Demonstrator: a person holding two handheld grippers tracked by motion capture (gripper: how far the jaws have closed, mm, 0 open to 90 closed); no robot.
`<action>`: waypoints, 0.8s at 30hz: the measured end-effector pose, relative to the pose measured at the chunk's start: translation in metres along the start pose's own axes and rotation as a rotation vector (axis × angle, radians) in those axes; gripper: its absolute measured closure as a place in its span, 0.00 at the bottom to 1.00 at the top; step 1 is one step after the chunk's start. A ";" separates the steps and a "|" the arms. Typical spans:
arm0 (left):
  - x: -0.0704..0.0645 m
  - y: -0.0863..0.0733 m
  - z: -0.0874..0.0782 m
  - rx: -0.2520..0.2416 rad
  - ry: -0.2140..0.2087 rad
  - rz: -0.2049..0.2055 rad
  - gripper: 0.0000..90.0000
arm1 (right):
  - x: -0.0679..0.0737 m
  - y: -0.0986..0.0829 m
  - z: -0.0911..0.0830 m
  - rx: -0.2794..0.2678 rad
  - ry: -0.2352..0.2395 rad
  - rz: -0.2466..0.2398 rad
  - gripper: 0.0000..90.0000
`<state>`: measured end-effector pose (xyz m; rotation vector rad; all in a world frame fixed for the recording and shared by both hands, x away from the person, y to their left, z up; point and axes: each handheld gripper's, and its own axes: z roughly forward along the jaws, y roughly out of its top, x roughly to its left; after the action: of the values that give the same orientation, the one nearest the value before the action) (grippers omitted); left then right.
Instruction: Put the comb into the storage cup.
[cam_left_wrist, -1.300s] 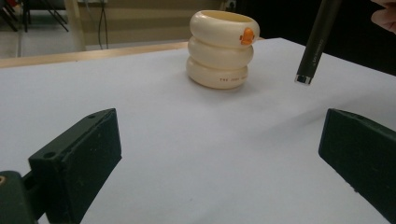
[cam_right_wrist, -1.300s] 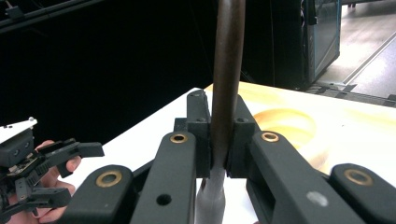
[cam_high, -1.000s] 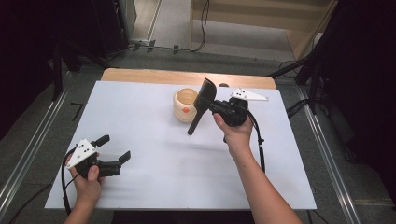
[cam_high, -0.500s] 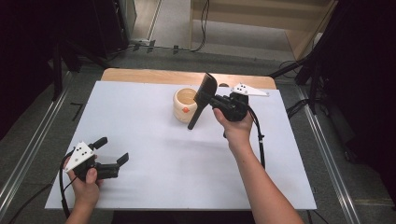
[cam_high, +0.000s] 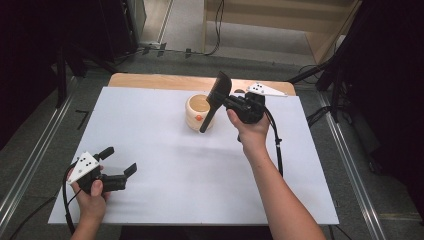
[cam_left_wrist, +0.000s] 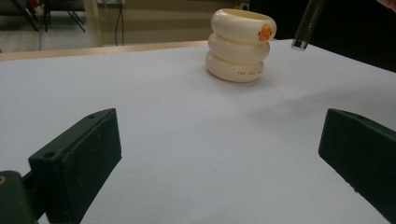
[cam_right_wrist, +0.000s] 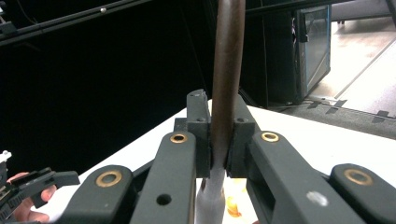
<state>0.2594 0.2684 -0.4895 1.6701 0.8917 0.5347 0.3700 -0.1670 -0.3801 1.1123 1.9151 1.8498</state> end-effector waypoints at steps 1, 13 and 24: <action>0.000 0.000 0.000 -0.001 0.000 -0.002 0.00 | 0.000 0.001 0.000 0.000 -0.001 0.001 0.91; 0.001 0.000 0.000 0.002 0.000 -0.003 0.00 | -0.004 0.013 0.006 -0.013 -0.008 -0.002 0.91; 0.001 0.000 -0.001 -0.003 0.001 -0.008 0.00 | -0.009 0.023 0.009 -0.022 -0.027 -0.003 0.91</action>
<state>0.2594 0.2696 -0.4895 1.6630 0.8975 0.5314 0.3892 -0.1687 -0.3632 1.1213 1.8762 1.8400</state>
